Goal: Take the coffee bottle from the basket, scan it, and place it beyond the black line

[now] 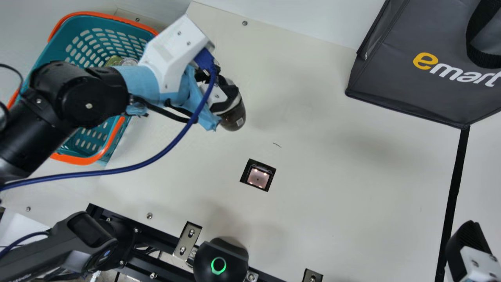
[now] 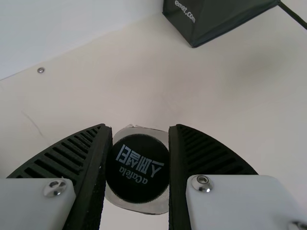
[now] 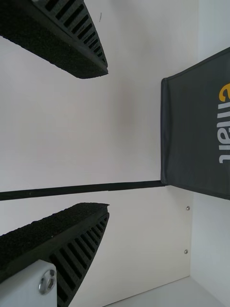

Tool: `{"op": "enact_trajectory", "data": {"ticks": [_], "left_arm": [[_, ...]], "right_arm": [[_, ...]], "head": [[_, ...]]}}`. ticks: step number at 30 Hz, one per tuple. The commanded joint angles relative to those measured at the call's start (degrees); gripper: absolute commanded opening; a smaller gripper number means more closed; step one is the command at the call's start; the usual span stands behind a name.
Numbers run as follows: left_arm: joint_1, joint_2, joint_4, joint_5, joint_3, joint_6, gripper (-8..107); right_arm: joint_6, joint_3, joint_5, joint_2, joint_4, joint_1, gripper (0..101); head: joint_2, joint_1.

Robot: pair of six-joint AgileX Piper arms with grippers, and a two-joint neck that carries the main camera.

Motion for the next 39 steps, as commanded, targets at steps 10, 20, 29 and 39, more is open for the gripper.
{"op": "enact_trajectory", "data": {"ticks": [10, 20, 29, 39], "left_arm": [[-2.5, 1.55, -0.17, -2.26, 2.03, 0.78, 10], [-3.95, 2.99, -1.28, -4.58, 4.04, 1.87, 10], [-3.73, 4.66, -2.49, -6.66, 5.22, 2.36, 10], [-3.52, 6.1, -3.65, -8.14, 5.75, 2.44, 10]], "right_arm": [[0.0, 0.0, 0.0, 0.0, 0.0, 0.0, 91], [0.0, 0.0, -0.05, 0.0, 0.0, 0.0, 91], [0.0, 0.0, -0.05, 0.0, 0.0, 0.0, 91], [0.0, 0.0, -0.05, 0.0, 0.0, 0.0, 91]], "head": [[0.14, -1.48], [0.14, -1.48], [0.14, -1.48], [0.14, -1.48]]}}
